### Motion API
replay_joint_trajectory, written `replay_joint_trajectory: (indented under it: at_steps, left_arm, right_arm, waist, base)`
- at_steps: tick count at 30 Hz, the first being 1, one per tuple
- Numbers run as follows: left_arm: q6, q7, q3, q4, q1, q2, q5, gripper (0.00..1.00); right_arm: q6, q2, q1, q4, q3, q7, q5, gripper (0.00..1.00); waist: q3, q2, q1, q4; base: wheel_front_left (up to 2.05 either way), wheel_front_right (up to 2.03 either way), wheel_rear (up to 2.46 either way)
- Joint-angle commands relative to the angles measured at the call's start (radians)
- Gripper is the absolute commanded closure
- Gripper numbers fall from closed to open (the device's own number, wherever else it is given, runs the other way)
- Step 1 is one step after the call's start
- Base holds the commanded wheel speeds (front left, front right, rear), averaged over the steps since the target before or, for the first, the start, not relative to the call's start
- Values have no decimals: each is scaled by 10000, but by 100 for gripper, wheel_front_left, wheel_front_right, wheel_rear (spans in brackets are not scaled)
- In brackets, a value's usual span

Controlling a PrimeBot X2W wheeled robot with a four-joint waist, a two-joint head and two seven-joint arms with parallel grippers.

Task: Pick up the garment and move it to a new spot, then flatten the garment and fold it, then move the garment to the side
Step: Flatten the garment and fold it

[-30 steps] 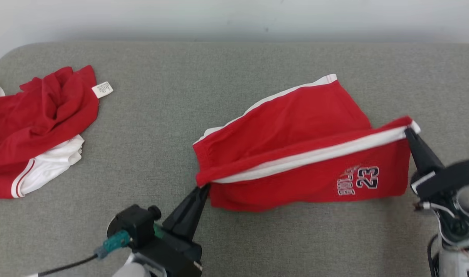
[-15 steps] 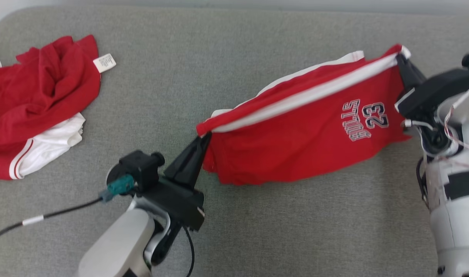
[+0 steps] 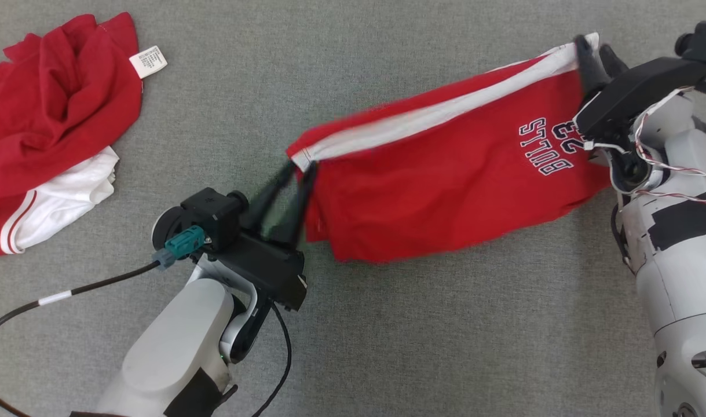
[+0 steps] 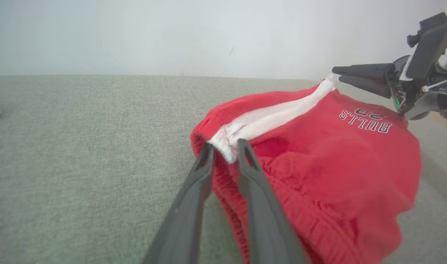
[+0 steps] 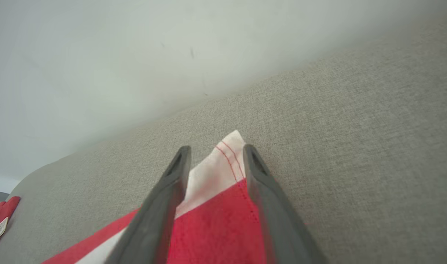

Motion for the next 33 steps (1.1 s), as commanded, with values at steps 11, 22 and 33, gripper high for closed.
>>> replay_joint_trajectory:
  at_steps: [11, 22, 33]
  left_arm:
    - [52, -33, 1568, -974, 1353, -346, 1200, 0]
    - [913, -33, 3958, -3226, 3303, -596, 3553, 0]
    - [1038, -33, 4944, -3691, 4592, -932, 4624, 0]
  right_arm:
    - [-24, -772, 839, -257, 1514, -569, 1270, 0]
    - [-24, -1757, 2399, -465, 2449, -862, 2179, 0]
    - [-24, -2121, 2814, 89, 3444, -1206, 1744, 0]
  waist:
    - [-902, -2, -4, -136]
    - [-1326, -2, -4, 79]
    - [-1452, -2, -4, 327]
  base:
    - [0, 0, 0]
    - [0, 0, 0]
    - [0, 0, 0]
